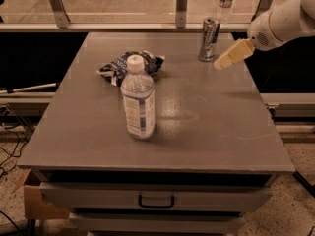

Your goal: Move redbull can near blue plastic bottle

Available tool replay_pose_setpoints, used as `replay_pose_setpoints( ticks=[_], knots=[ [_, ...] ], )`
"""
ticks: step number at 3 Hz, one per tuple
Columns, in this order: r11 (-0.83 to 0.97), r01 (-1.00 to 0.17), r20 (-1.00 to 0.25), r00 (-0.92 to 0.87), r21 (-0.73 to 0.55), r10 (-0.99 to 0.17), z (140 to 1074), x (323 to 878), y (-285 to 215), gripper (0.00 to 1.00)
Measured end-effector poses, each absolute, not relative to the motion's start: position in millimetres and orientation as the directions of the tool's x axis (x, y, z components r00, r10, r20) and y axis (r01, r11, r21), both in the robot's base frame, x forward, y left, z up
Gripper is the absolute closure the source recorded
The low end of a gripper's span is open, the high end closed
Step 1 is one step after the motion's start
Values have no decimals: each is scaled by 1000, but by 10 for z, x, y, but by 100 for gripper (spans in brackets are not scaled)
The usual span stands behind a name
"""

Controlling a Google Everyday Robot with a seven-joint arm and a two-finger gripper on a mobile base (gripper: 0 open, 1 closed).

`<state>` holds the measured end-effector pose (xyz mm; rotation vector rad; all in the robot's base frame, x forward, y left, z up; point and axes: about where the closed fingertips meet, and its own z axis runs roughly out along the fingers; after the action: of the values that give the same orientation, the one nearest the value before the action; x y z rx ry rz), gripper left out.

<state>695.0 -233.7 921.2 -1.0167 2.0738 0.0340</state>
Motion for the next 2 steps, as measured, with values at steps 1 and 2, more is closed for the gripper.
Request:
replay_pose_setpoints(
  ticks=[1,2],
  knots=[
    [703,-660,-731,-339,-264,-592,9126,7251,-2346,0],
    [714,-651,-766,-312,-258,-562,9096,7522,-2266,0]
  ],
)
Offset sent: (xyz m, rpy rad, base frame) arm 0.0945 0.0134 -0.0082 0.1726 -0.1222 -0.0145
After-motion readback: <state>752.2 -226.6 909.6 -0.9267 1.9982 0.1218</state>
